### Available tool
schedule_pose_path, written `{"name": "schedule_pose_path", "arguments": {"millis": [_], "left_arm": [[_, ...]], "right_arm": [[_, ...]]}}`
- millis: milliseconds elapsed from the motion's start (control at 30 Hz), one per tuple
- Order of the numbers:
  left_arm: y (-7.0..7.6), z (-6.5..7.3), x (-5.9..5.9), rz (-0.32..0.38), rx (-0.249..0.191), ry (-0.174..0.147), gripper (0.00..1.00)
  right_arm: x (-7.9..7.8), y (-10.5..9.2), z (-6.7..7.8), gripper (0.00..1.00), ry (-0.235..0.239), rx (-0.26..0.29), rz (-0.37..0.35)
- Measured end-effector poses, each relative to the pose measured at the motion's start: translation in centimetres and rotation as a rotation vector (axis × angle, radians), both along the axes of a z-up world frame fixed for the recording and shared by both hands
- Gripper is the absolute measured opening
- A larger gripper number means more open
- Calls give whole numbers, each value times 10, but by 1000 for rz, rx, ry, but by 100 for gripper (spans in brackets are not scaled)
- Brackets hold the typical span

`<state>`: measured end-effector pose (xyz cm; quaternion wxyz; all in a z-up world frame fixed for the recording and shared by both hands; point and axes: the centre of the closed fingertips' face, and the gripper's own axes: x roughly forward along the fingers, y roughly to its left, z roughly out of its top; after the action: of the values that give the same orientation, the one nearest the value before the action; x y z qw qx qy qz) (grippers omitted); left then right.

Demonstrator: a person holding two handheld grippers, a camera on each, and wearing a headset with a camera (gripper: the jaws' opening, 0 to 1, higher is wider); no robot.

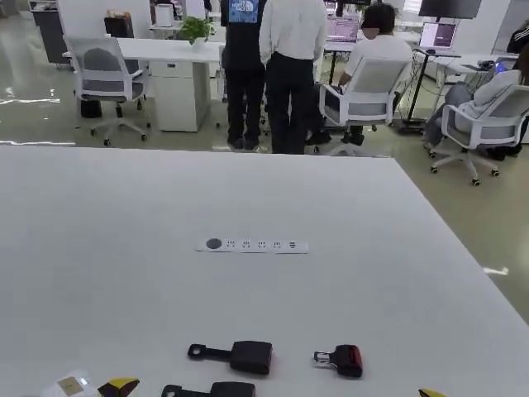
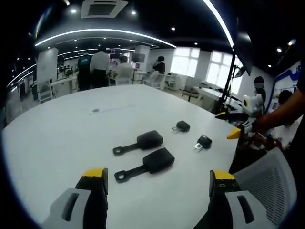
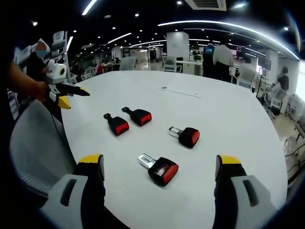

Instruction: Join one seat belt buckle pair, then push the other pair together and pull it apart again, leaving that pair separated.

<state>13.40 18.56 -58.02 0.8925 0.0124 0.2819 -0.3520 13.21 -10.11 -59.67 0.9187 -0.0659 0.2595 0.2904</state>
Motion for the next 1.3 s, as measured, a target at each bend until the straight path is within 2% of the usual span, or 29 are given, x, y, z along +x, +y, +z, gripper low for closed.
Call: {"name": "schedule_pose_path", "arguments": {"millis": [200, 400, 600, 767, 1167, 1300], "left_arm": [[-7, -5, 7, -22, 16, -2, 89], [-14, -12, 15, -43, 30, 12, 87], [-22, -18, 22, -59, 33, 20, 85], [-27, -27, 28, -78, 32, 33, 84], [-45, -37, 41, -188, 74, 30, 80], [-49, -49, 44, -230, 94, 39, 79]], "right_arm": [[7, 2, -4, 96, 18, -1, 17], [16, 5, -7, 95, 35, 3, 46], [20, 9, -16, 95, 60, -6, 94], [22, 11, -19, 92, 79, -1, 107], [26, 17, -35, 88, 130, -27, 215], [28, 18, -40, 87, 145, -40, 251]]}}
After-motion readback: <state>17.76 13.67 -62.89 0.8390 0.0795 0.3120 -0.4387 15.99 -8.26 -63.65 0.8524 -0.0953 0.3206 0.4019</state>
